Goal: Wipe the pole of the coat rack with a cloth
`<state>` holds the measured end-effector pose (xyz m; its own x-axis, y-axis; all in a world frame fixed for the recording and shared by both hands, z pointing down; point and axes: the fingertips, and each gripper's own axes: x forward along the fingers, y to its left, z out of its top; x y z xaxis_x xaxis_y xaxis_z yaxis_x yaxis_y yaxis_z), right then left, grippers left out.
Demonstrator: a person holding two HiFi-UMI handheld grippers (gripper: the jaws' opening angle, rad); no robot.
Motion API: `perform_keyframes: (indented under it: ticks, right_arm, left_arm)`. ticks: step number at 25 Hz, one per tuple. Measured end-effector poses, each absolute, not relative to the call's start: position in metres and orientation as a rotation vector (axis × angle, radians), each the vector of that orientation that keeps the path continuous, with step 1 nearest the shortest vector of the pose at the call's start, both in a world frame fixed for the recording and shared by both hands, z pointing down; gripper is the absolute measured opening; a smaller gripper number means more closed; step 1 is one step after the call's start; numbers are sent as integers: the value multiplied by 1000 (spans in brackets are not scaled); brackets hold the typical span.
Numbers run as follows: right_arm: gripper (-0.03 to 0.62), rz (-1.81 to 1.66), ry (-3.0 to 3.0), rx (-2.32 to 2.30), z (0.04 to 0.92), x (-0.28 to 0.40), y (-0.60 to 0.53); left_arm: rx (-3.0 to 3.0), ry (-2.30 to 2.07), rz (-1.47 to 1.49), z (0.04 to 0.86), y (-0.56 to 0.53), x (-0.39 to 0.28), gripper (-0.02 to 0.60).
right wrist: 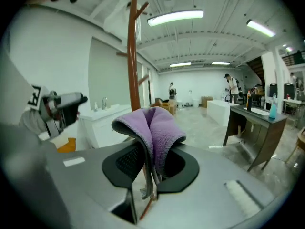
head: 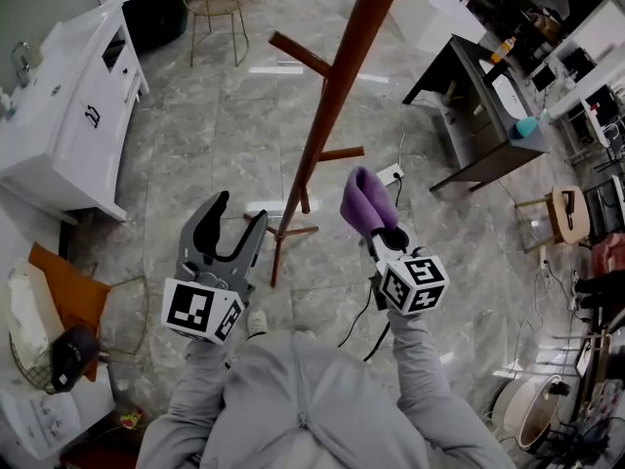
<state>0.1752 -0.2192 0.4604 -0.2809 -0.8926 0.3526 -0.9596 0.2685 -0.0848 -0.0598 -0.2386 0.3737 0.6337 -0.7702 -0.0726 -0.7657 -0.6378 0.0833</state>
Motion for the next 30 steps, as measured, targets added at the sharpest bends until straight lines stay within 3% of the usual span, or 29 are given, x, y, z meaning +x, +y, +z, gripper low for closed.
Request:
perform_keyframes:
  ticks: [4,8,20,30]
  right_arm:
    - [64,376,-2565,1727,376,159,-211]
    - [64,478,-2706,1629,346,140,-227]
    - [64,599,-2450,1616,405,118,-296]
    - [64,532,-2297,1815,404,174,-296]
  left_arm:
    - [2800,-1321,-163,372,-238,-60,276]
    - [2796,-1333,-173,371,-236,-62,276]
    - [2740,-1414,-167,378,-237,-87,276]
    - [2771,-1350,-159,379,-240,-73,276]
